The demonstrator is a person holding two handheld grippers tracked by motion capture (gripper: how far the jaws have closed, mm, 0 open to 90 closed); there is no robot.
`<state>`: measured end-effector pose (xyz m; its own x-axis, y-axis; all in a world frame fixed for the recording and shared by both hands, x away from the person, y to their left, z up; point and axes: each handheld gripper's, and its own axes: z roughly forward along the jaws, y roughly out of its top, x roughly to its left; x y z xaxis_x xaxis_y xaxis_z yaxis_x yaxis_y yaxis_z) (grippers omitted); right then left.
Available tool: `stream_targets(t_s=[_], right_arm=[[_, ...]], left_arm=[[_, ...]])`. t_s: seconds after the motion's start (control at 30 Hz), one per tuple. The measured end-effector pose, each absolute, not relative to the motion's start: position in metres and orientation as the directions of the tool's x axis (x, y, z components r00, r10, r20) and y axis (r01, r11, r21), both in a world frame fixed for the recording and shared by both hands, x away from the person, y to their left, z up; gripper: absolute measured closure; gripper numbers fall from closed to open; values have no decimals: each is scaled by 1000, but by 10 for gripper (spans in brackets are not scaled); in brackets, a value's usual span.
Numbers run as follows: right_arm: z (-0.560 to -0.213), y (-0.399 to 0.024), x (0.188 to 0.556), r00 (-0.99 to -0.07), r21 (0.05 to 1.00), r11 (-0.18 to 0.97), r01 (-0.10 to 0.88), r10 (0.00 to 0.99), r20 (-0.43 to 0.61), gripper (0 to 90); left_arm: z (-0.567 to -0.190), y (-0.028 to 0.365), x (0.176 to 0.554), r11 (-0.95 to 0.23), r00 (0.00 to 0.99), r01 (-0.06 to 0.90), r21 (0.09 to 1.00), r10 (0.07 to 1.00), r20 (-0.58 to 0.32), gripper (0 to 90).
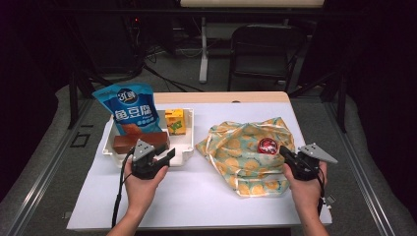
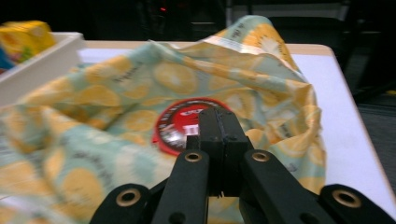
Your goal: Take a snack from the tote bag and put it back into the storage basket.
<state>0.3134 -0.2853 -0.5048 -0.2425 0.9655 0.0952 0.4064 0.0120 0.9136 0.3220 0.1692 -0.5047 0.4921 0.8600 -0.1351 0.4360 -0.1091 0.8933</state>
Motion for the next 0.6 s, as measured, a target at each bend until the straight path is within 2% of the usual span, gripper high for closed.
stream_targets(t_s=[0.13, 0.23, 0.47, 0.6], right_arm=[[-519, -288, 319, -210, 894, -1, 447, 972, 106, 900], [-532, -286, 319, -226, 867, 14, 499, 967, 114, 900], [-561, -287, 328, -207, 766, 42, 642, 971, 119, 900], [-563, -291, 330, -183, 742, 20, 670, 973, 139, 900]], left_arm=[[-509, 173, 320, -105, 484, 448, 888, 863, -142, 571], [-512, 174, 320, -102, 482, 454, 885, 863, -148, 572], [-514, 174, 321, -105, 483, 457, 884, 863, -147, 572], [-518, 175, 322, -105, 479, 471, 876, 865, -153, 572]])
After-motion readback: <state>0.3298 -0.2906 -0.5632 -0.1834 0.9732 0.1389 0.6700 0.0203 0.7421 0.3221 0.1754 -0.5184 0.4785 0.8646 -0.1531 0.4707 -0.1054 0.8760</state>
